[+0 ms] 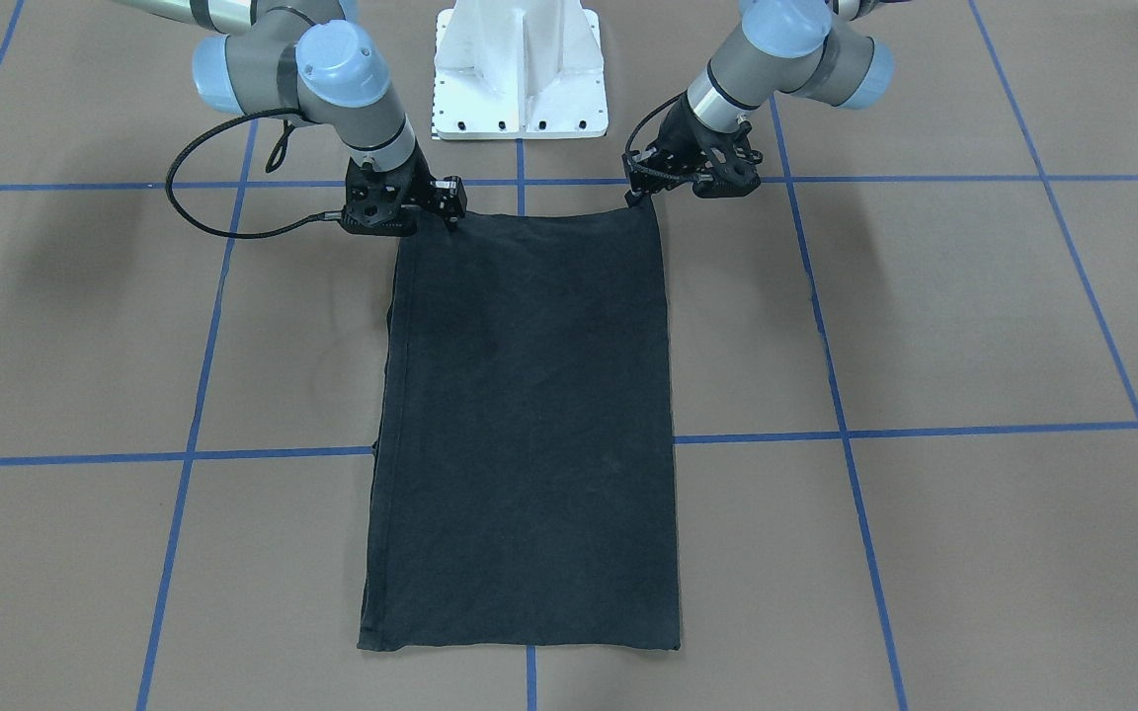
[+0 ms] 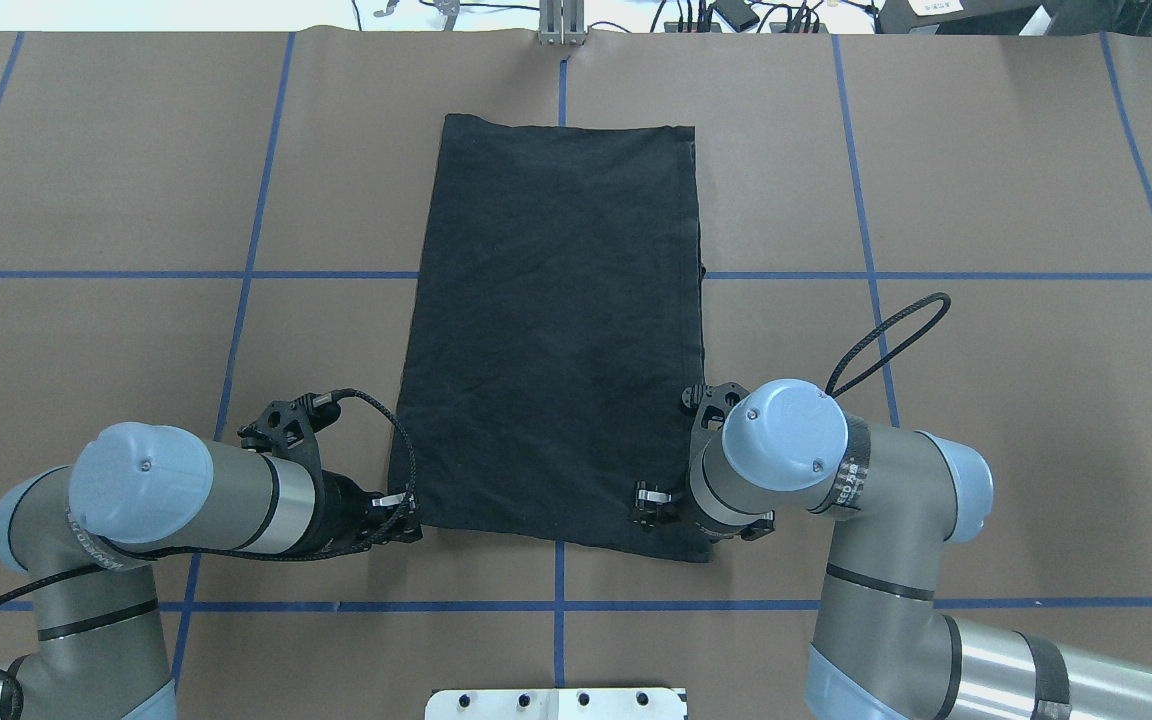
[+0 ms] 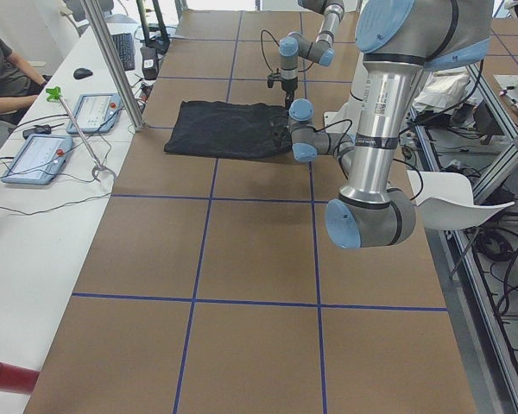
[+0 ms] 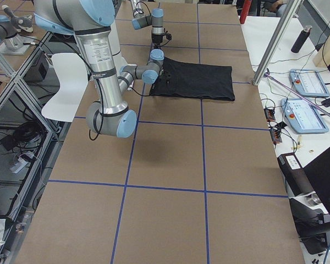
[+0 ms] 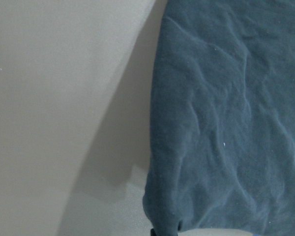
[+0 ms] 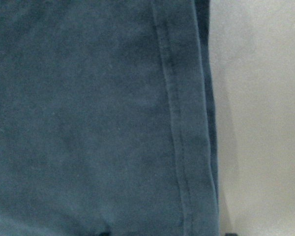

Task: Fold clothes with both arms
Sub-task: 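Grasp the shirt's near edge corners with both grippers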

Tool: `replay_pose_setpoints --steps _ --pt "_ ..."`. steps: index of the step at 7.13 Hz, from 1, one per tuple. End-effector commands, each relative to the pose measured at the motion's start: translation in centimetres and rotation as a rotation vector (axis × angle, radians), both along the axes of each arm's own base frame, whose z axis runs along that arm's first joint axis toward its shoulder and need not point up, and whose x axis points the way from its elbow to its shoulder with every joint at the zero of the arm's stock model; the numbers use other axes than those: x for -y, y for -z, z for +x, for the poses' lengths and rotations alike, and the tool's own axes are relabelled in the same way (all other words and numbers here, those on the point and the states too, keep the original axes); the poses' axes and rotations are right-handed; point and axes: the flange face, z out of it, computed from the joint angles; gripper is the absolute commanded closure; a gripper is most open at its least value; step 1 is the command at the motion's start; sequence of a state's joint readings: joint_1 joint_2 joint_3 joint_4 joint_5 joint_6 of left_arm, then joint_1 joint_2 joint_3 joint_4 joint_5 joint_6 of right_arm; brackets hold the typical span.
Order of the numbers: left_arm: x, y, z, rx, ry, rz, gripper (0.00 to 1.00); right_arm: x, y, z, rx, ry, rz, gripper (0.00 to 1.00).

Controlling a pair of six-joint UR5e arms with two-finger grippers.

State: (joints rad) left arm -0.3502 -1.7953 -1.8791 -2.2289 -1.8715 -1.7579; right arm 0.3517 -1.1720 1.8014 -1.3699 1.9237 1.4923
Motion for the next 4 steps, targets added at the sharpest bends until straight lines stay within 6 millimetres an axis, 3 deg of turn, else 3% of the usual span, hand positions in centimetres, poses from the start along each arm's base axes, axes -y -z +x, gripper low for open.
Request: replay_pose_setpoints --steps 1,3,4 --pt "0.12 -0.03 -0.08 0.001 0.003 0.0 1.0 -0.03 -0.02 -0.03 0.0 0.001 -0.001 0.35" --pt "0.2 -0.03 -0.13 0.001 0.004 0.0 1.0 -0.03 0.05 0.01 0.001 0.0 0.0 0.73" --pt "0.2 -0.03 -0.13 0.001 0.004 0.0 1.0 -0.02 -0.02 -0.03 -0.001 0.0 0.0 0.78"
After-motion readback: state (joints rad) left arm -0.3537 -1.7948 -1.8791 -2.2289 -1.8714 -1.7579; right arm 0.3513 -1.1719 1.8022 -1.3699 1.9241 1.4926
